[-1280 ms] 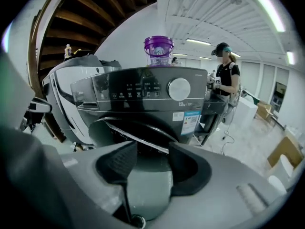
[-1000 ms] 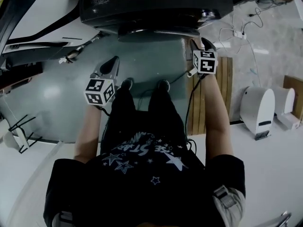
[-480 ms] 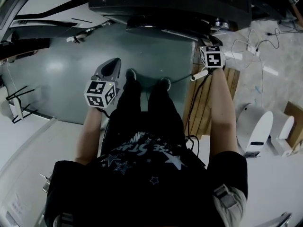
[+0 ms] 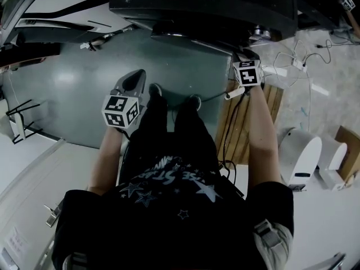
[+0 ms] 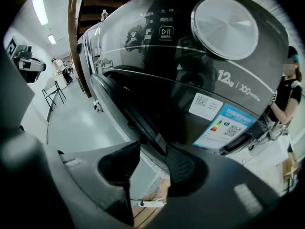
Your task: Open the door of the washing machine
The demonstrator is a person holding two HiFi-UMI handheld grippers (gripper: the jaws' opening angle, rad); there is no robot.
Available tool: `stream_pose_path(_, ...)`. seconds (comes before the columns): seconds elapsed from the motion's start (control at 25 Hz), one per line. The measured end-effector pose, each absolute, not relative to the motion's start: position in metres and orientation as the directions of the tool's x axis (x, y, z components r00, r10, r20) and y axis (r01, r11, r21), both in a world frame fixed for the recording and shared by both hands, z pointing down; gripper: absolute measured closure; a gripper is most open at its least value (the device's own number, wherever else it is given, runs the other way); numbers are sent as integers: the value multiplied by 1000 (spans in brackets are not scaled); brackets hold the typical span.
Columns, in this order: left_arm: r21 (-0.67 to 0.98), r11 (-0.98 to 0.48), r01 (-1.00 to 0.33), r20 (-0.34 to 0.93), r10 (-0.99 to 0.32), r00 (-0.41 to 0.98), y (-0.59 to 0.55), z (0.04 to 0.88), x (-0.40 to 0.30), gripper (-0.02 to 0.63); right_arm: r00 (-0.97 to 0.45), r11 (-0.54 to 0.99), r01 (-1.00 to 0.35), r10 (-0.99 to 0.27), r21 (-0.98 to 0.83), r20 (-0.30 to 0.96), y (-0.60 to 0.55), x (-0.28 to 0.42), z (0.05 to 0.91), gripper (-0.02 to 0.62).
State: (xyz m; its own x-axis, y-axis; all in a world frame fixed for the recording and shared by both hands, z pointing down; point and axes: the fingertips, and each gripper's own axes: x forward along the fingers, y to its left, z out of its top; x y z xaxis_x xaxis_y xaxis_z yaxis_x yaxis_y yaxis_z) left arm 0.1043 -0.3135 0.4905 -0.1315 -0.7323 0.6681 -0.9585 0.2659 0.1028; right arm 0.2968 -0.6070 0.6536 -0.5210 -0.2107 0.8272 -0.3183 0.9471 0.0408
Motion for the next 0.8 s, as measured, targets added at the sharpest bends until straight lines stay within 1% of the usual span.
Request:
stream_pose_path(0.4,90,182,-979,653,-753,-80,-334,479,93,595,-492,911,-412,-226,3,841,-560,321,655,423)
stream_pose_path(0.56,100,114,-988,648,-761,-22,-345,481,91,595,-478,893,-450,-240,-1,845,-543,328,657,425)
stream_pose_path(0.8,128,-21,-992,655,-749,100,-360,490,83,595,-426,862,-507,-254,3,868,-513,338,656,425)
